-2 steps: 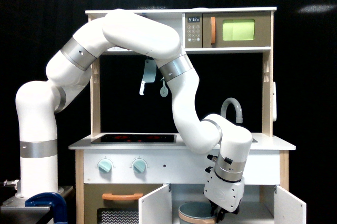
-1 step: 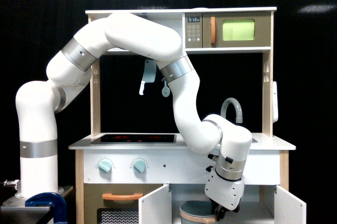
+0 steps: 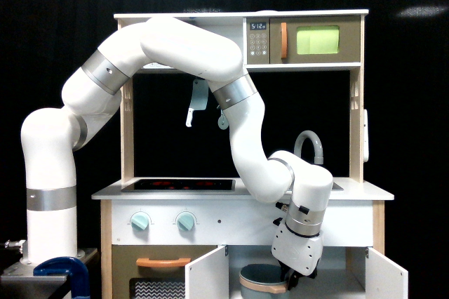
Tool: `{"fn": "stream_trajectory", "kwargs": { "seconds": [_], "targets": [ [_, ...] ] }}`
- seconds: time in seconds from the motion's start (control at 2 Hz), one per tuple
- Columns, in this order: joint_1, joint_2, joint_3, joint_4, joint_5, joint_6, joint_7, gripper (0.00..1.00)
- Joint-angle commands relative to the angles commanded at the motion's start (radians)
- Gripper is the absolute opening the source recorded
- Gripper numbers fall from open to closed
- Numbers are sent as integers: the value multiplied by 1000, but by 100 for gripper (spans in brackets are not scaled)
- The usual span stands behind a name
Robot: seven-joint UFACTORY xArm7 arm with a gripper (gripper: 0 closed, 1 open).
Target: Put the bowl inside the kitchen cabinet
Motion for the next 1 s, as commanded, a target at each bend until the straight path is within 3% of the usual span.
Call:
{"fn": "stream_trajectory", "kwargs": {
  "seconds": [0.5, 1.0],
  "targets": [
    [-2, -13, 23, -26, -4, -23, 14, 100],
    [-31, -8, 38, -41, -15, -37, 1, 100]
  ]
}}
